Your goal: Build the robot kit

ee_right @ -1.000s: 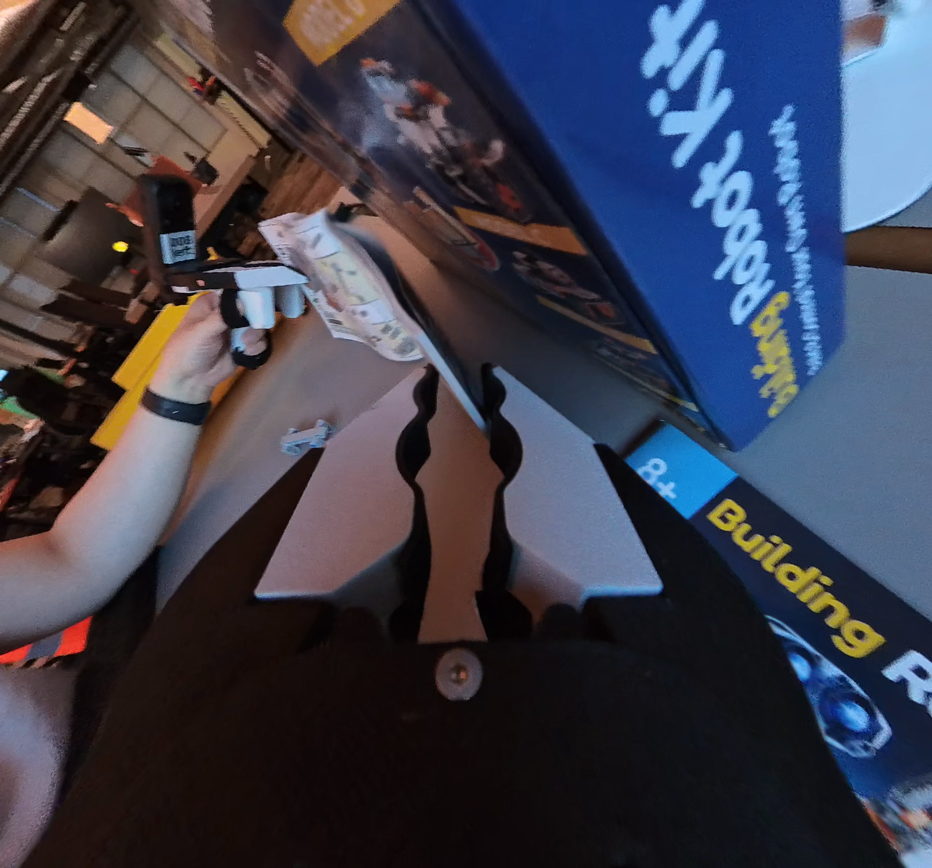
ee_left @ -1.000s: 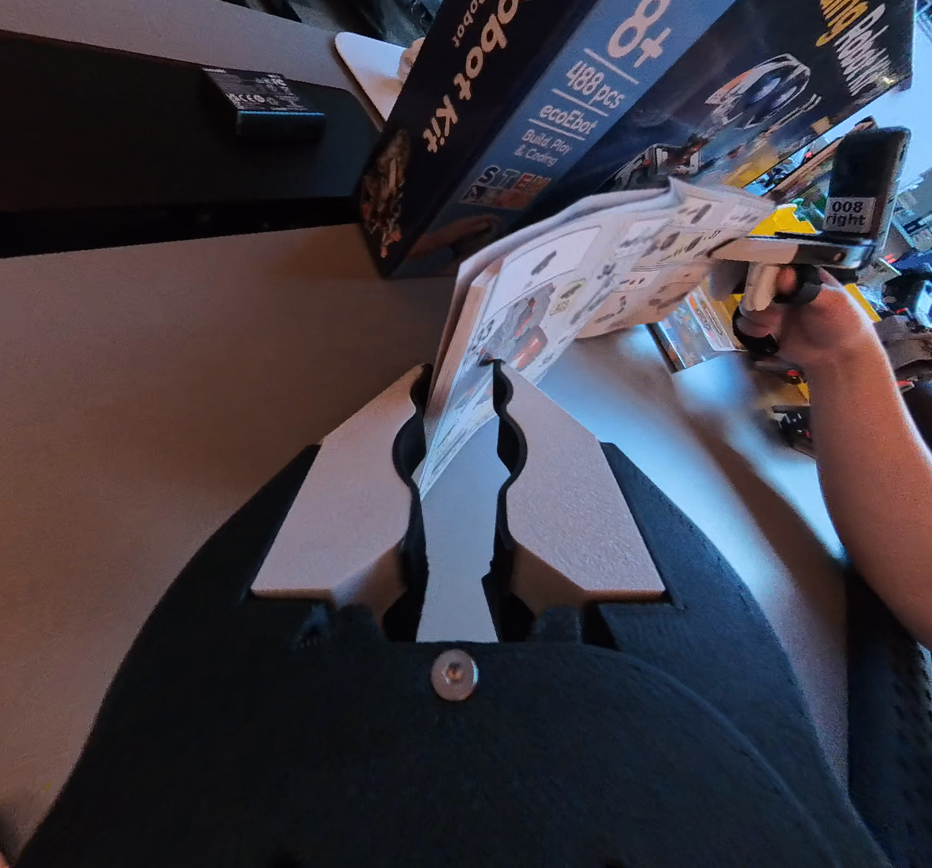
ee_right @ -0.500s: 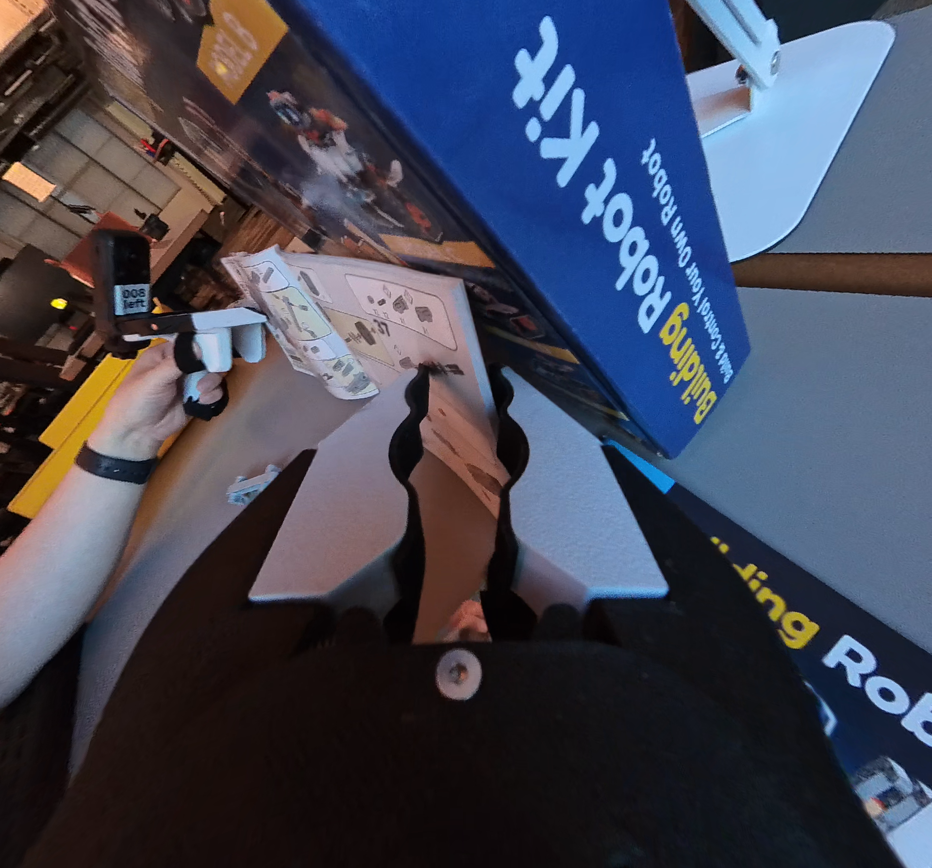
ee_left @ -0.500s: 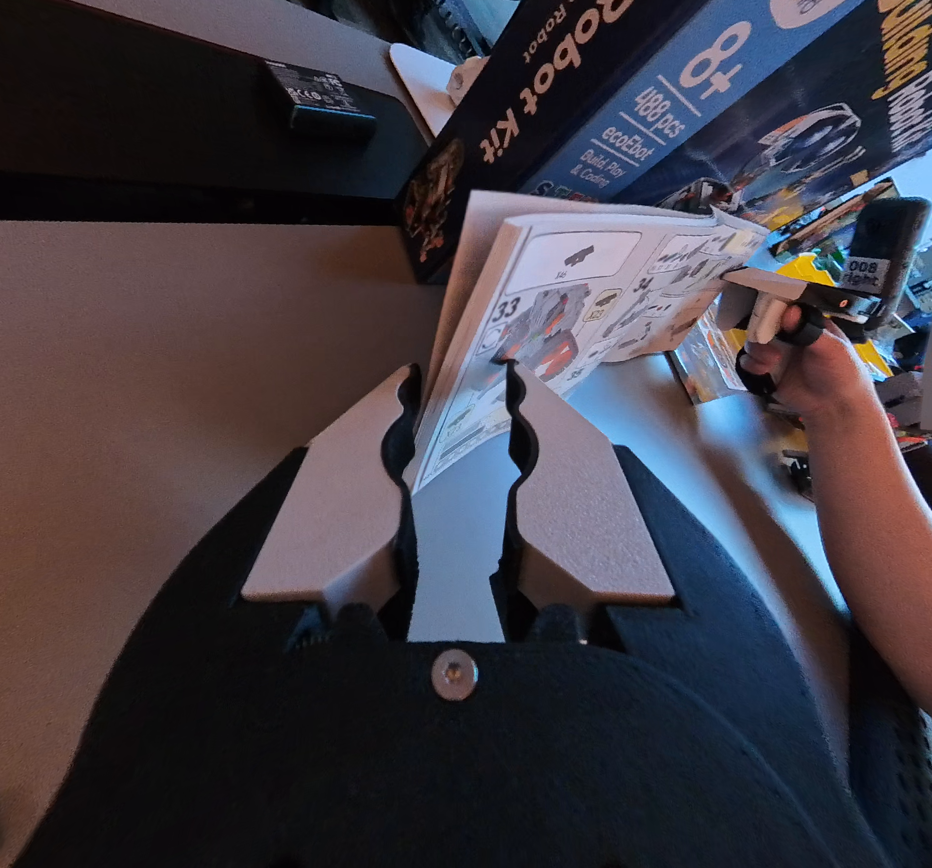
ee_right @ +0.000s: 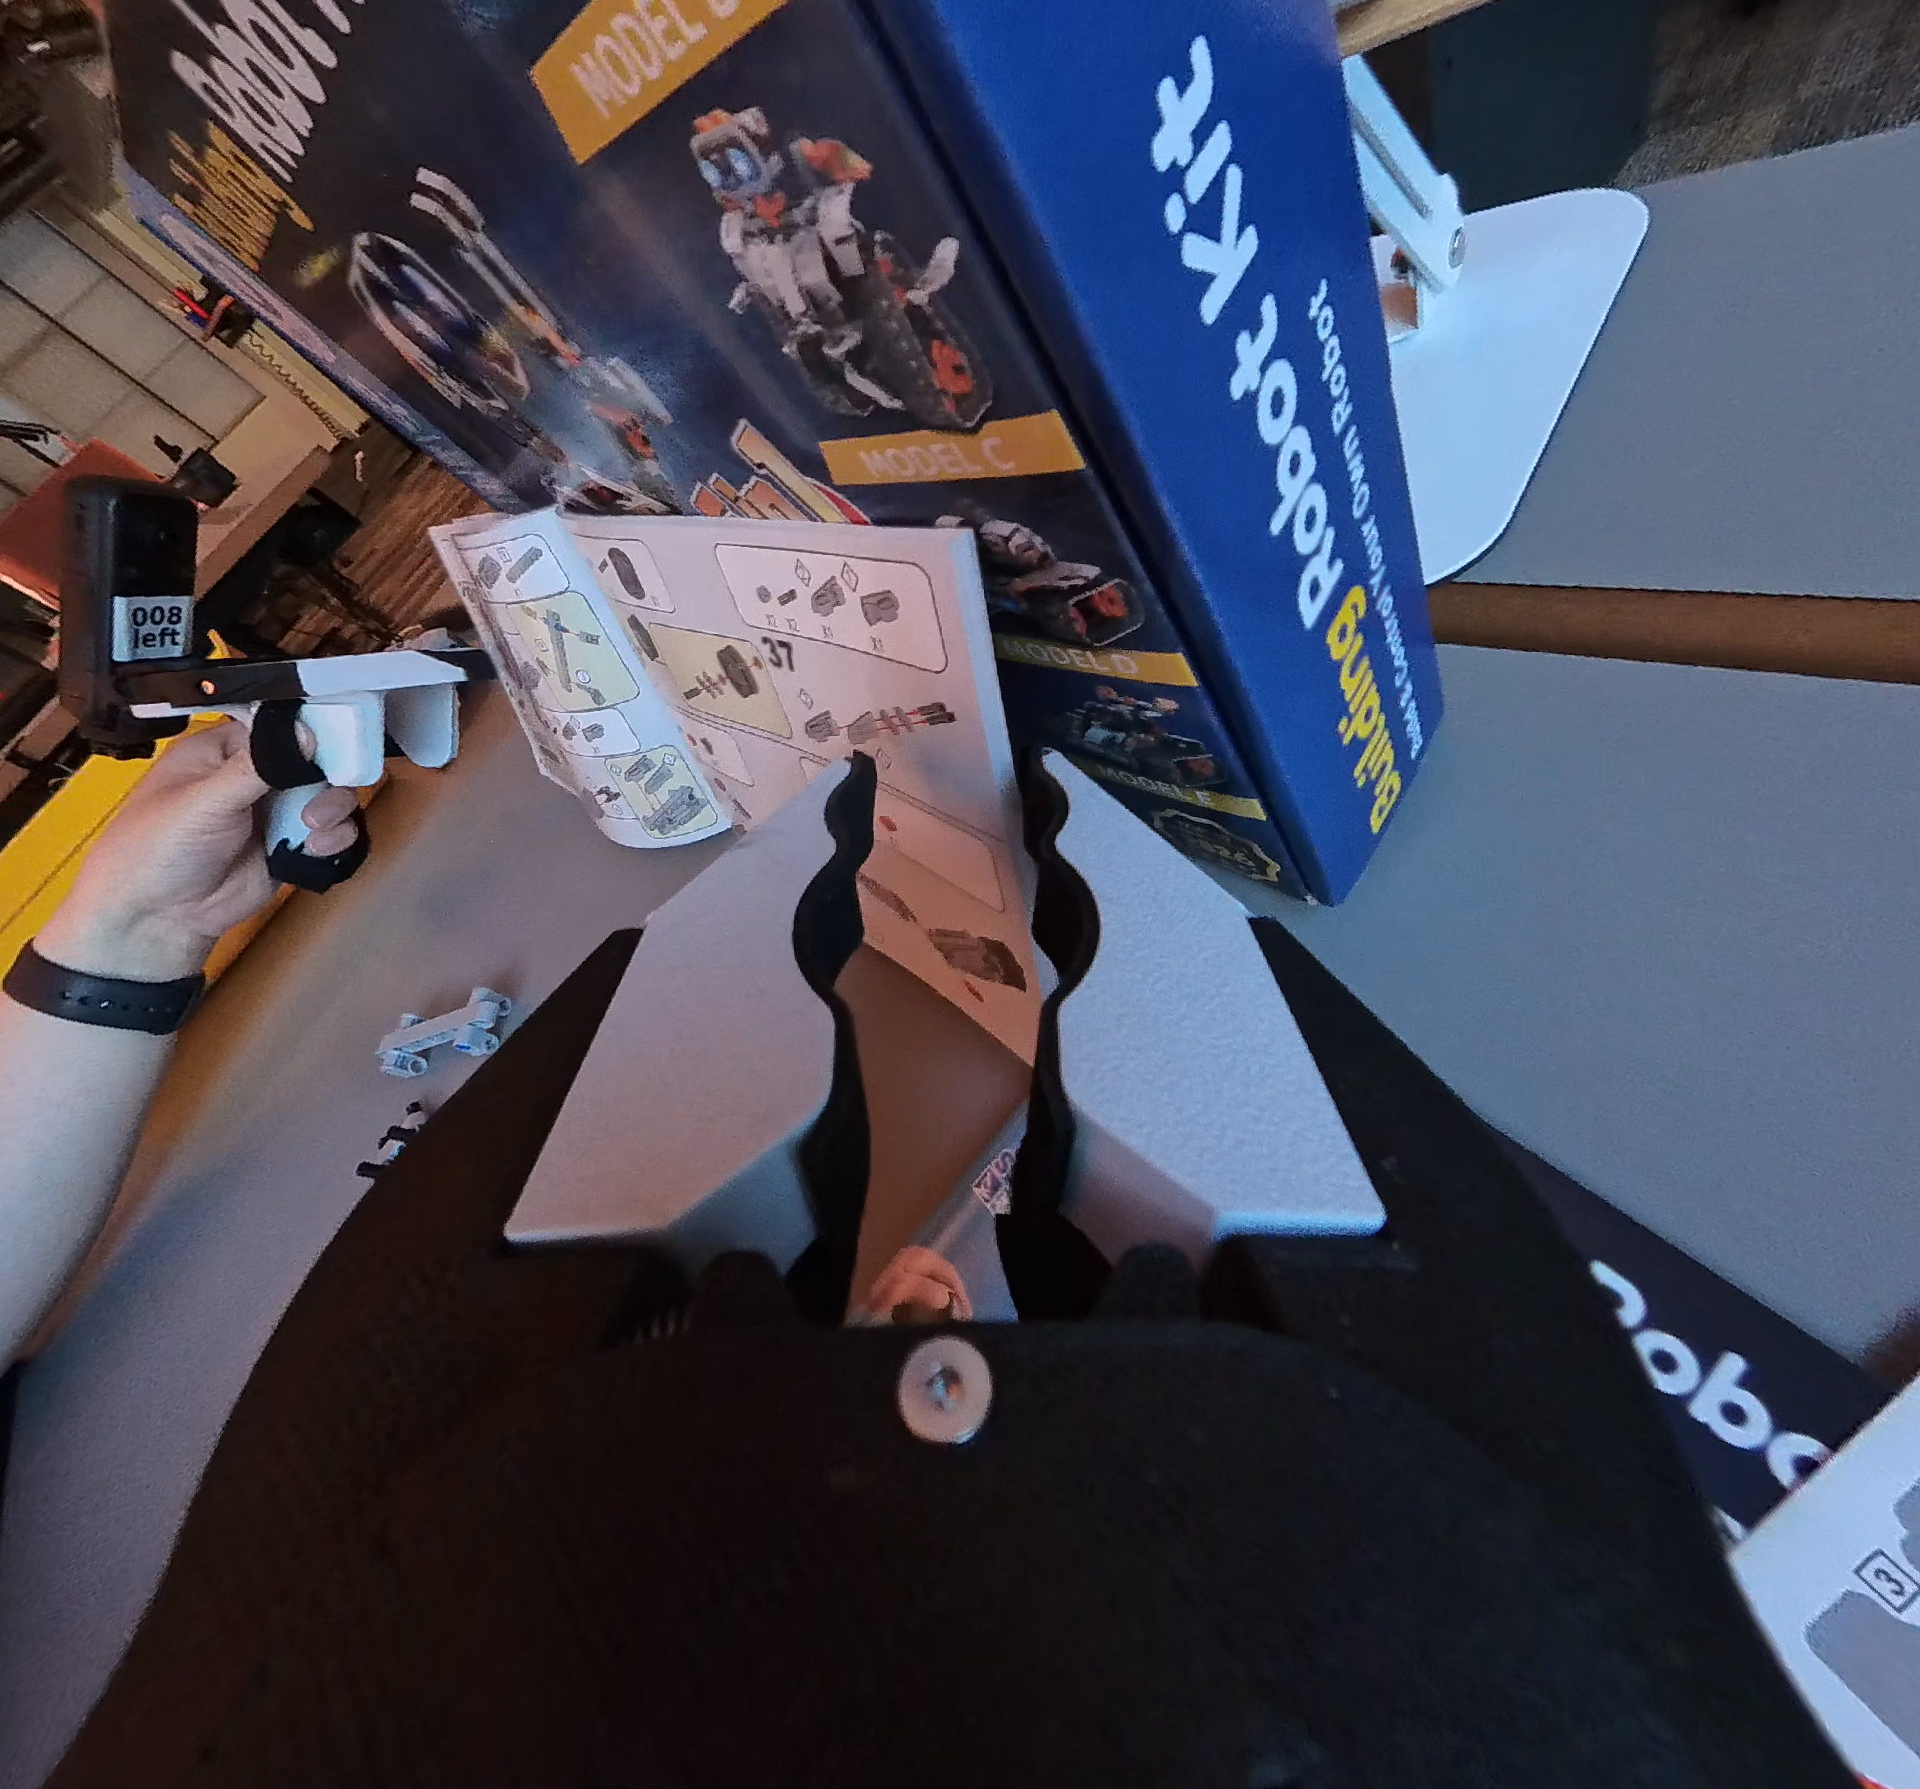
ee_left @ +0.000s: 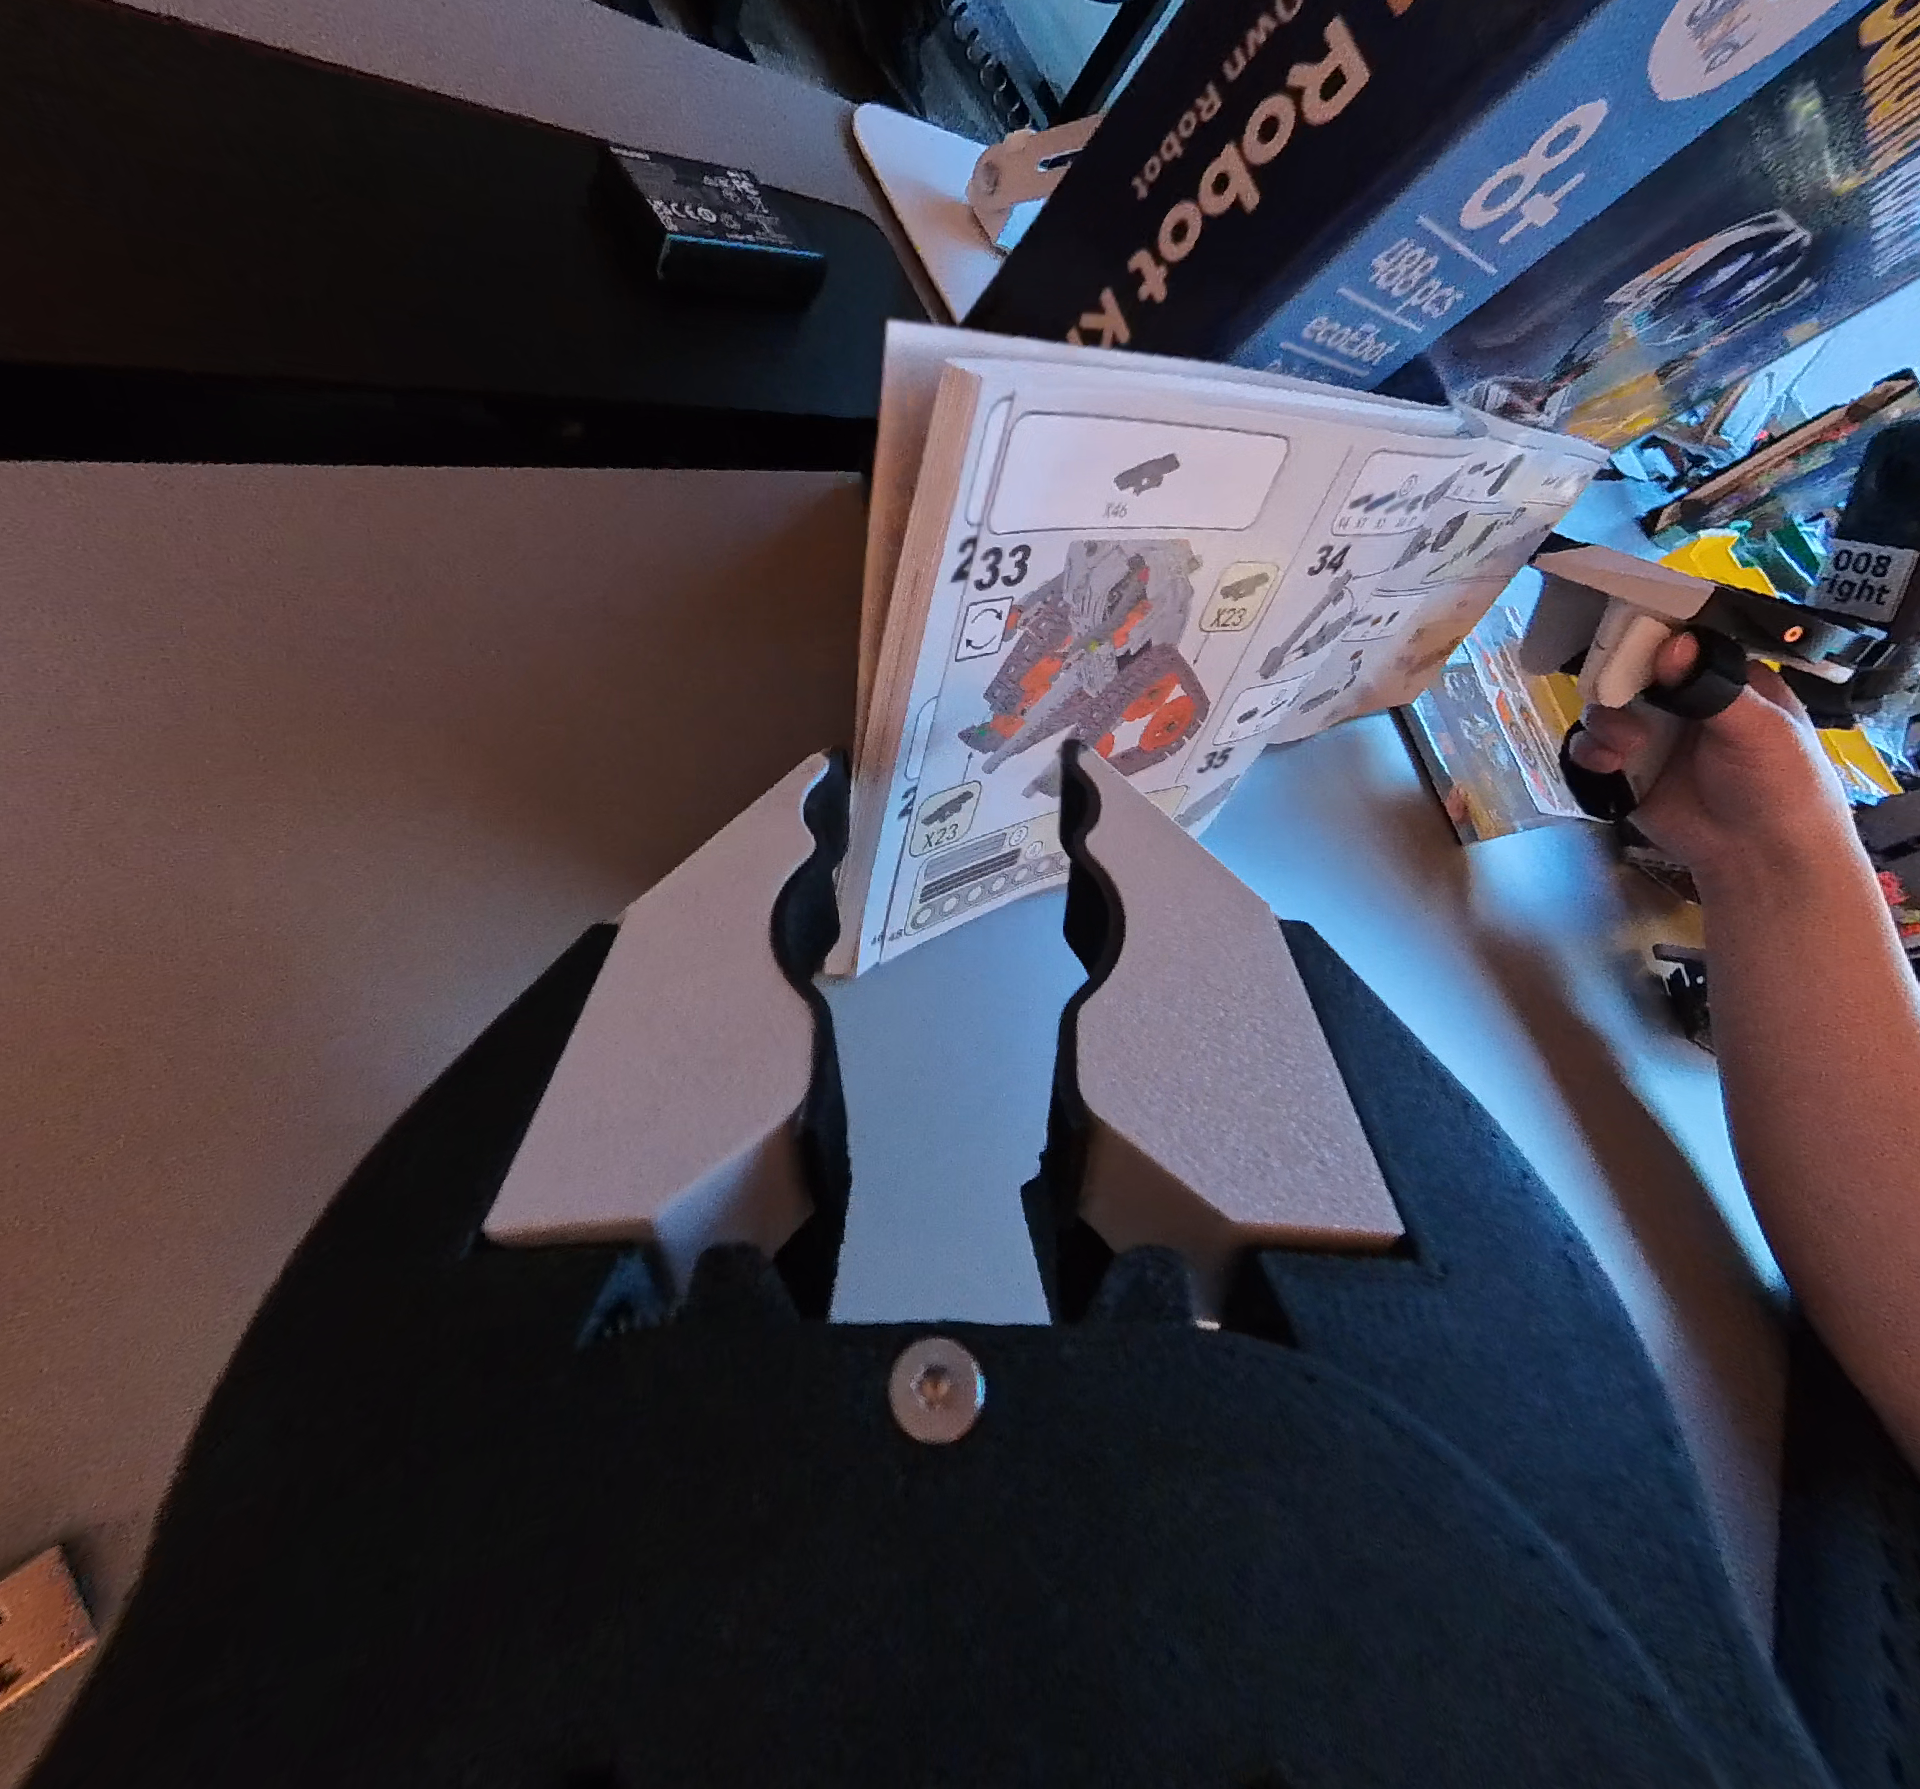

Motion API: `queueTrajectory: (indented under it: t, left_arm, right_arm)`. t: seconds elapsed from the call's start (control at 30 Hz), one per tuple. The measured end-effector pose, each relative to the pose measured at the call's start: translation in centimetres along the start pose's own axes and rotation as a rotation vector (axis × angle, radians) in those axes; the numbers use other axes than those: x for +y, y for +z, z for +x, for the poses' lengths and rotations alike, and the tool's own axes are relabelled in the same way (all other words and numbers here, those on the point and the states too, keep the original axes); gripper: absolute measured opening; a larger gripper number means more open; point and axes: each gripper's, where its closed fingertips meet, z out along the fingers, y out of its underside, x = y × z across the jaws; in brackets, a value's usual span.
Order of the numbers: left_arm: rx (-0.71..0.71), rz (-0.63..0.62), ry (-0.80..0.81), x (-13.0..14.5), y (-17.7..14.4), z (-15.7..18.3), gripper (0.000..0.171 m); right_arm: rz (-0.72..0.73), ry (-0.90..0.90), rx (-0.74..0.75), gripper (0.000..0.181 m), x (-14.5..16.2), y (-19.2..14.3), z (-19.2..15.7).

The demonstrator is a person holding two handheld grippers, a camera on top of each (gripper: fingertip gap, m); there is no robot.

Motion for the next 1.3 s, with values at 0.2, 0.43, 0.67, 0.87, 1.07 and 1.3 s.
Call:
queueTrajectory:
  t: [0.2, 0.43, 0.67, 0.87, 1.07, 1.3]
  left_arm:
    - [0.000, 0.004, -0.007, -0.2, -0.2, 0.0, 0.039]
    - [-0.003, 0.042, -0.006, -1.5, -1.2, 0.6, 0.042]
    - [-0.033, 0.031, 0.203, -3.6, -3.9, 3.9, 0.054]
    - [-0.076, -0.075, 0.339, -3.5, -6.6, 6.8, 0.054]
    - [-0.075, -0.137, 0.425, -2.9, -8.1, 9.0, 0.059]
    - [-0.027, -0.307, 0.448, 0.3, -6.7, 9.2, 0.050]
  right_arm:
    - [0.009, -0.011, 0.012, 0.028, -0.3, -0.3, 0.1]
    - [0.077, -0.092, 0.082, 0.028, -2.1, -1.3, 0.0]
    - [0.320, -0.613, 0.413, 0.032, -8.4, -5.6, -3.6]
    - [0.040, -0.800, -0.284, 0.042, -0.9, -0.3, -18.7]
    - [-0.379, -0.943, -0.412, 0.037, 12.1, 4.0, -20.7]
    - [-0.423, -0.775, -0.458, 0.038, 15.3, 6.7, -19.1]
